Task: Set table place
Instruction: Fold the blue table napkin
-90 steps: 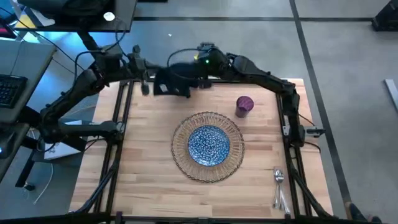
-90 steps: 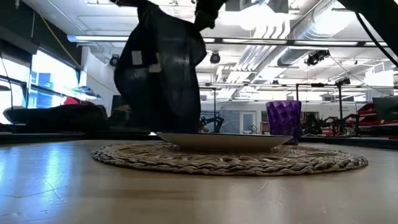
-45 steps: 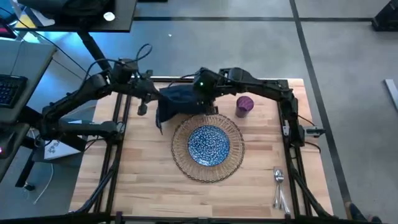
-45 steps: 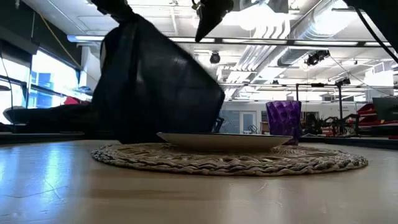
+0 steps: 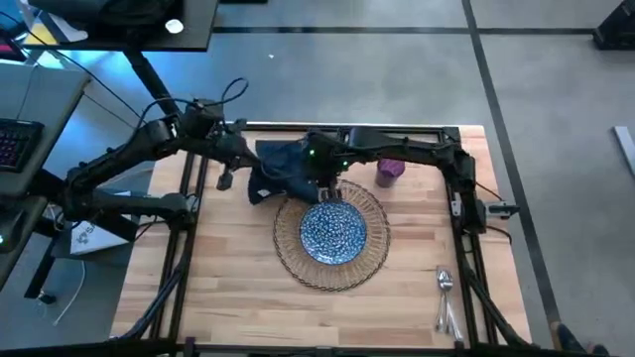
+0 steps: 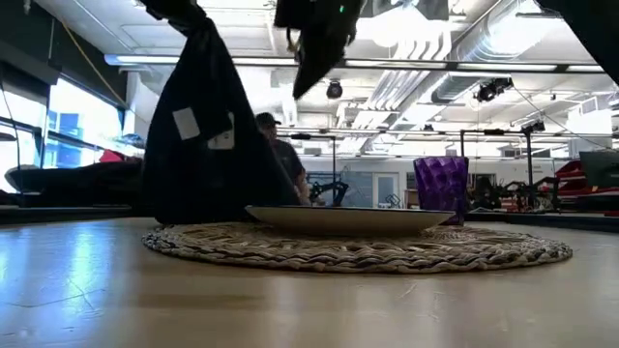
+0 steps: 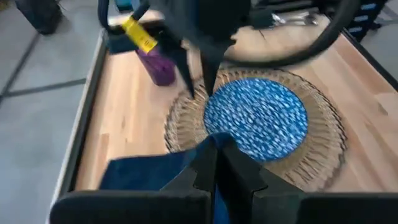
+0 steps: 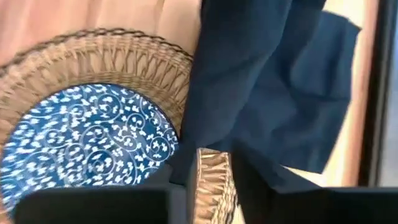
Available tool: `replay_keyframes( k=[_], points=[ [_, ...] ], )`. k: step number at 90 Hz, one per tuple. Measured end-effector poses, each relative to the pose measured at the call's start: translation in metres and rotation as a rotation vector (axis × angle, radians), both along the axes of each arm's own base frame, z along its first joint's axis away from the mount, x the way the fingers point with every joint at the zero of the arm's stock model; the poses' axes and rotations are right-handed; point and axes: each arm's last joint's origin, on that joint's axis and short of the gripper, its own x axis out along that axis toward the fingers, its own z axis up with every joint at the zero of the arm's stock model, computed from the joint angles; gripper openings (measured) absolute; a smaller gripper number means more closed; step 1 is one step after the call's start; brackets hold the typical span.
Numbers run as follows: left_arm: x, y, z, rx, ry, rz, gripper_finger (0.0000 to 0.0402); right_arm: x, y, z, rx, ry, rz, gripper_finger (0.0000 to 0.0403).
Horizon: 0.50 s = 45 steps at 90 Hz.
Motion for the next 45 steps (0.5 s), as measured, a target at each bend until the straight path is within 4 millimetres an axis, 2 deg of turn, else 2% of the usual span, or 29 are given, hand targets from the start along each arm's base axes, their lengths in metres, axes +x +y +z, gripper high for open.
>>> replay_keyframes(
  k=[12,22,32,45],
  points=[
    [0.001,-0.003,-0.001,-0.005,0.008,-0.016,0.0,0.009,-0.002,-0.029,-0.003,-0.066,-0.013,0.0173],
    [0.001,-0.004,-0.001,-0.001,0.007,-0.025,0.0,0.013,-0.001,-0.06,-0.034,-0.116,-0.004,0.0215],
    [0.001,-0.006,-0.001,0.005,0.014,-0.039,0.0,0.012,-0.001,-0.087,-0.042,-0.168,0.02,0.0237],
    [0.002,-0.007,-0.001,0.005,0.013,-0.049,0.0,0.01,-0.001,-0.108,-0.031,-0.233,0.014,0.0242]
  ],
)
